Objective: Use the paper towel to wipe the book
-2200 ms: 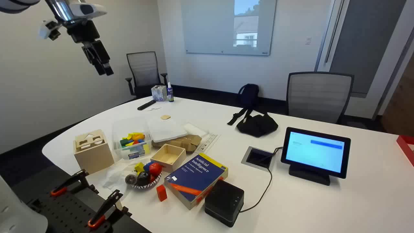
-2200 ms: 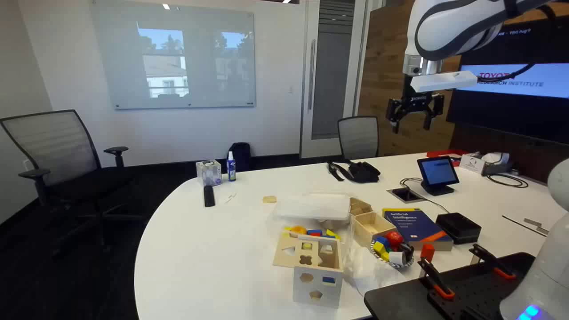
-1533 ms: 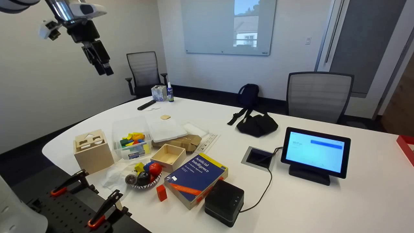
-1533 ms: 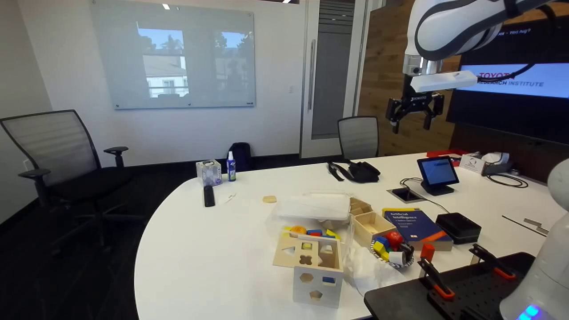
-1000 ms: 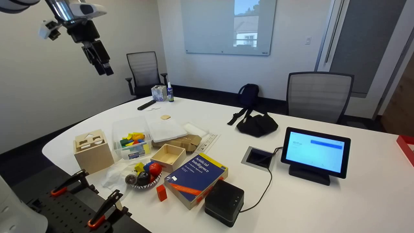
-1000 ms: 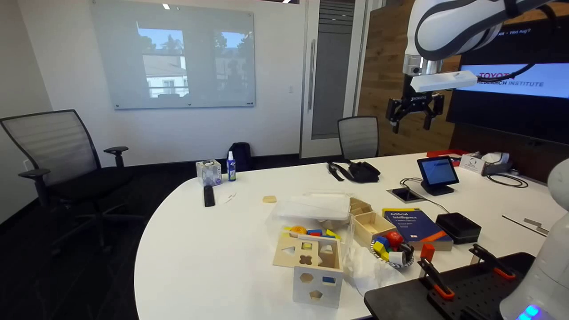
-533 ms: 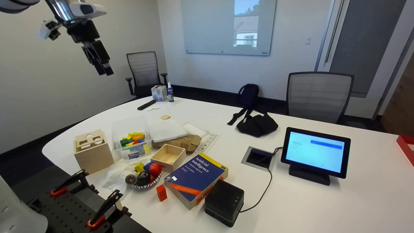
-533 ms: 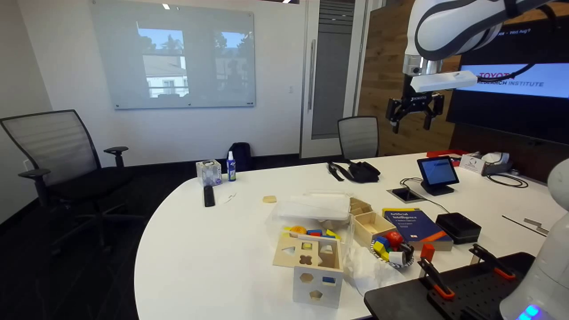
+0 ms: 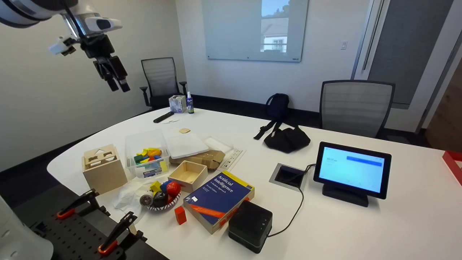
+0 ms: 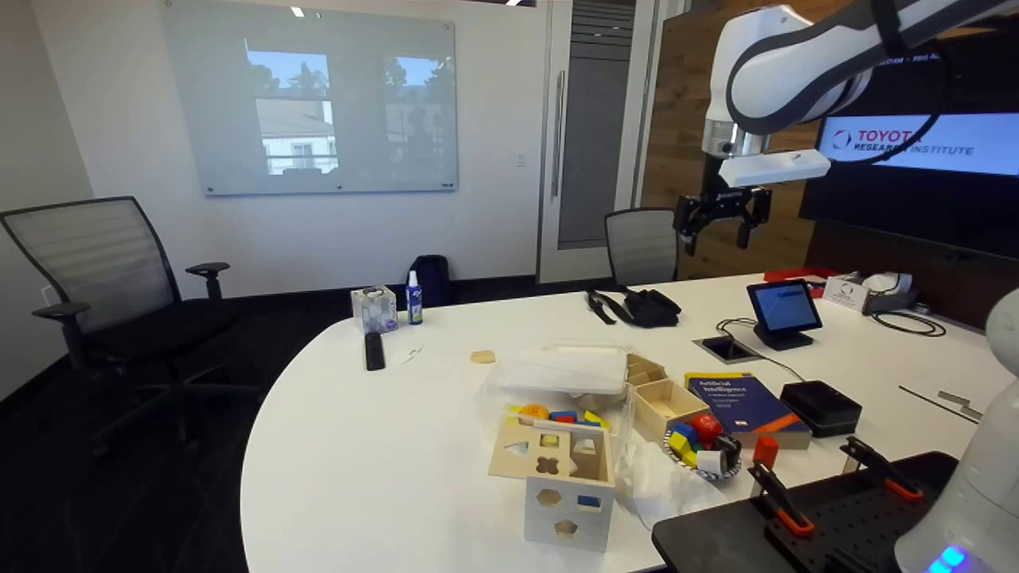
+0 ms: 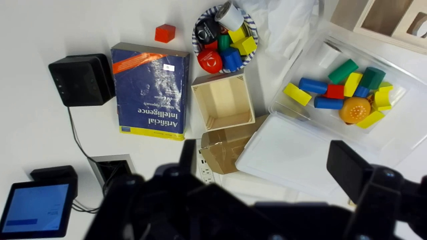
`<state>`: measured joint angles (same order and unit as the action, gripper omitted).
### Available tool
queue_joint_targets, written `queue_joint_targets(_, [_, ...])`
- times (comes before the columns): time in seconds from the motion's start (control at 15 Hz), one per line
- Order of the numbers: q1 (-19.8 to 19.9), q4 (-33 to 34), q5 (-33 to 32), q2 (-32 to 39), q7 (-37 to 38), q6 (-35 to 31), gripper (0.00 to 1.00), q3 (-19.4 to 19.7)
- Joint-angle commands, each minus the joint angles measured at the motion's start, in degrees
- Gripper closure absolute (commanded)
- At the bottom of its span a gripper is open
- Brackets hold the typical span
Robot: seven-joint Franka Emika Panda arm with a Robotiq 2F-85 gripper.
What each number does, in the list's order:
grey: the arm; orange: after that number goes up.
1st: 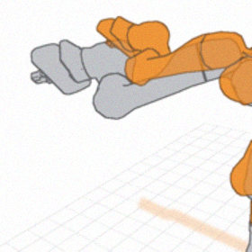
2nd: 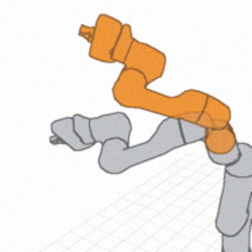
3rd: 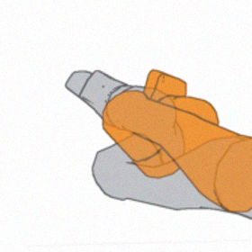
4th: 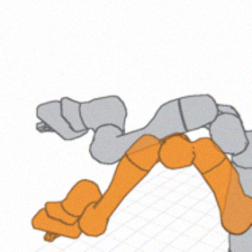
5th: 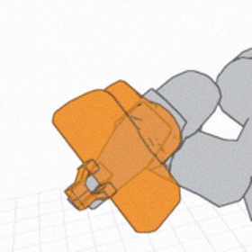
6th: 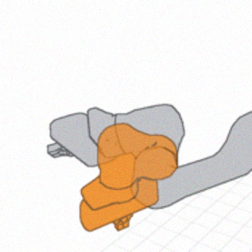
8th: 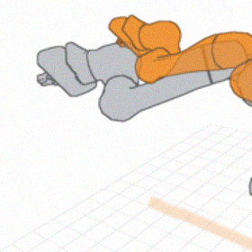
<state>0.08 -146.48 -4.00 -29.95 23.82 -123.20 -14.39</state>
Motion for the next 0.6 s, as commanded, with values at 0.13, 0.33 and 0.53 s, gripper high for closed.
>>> queue_joint_targets(0.13, [-4.01,-3.32,0.73,10.03,-4.59,-11.19,0.0,0.85])
queue_joint_targets(0.33, [-5.92,-5.51,2.21,15.86,-8.37,-18.07,0.0,1.7])
queue_joint_targets(0.53, [-7.44,-7.31,4.71,21.46,-12.44,-24.29,0.0,2.69])
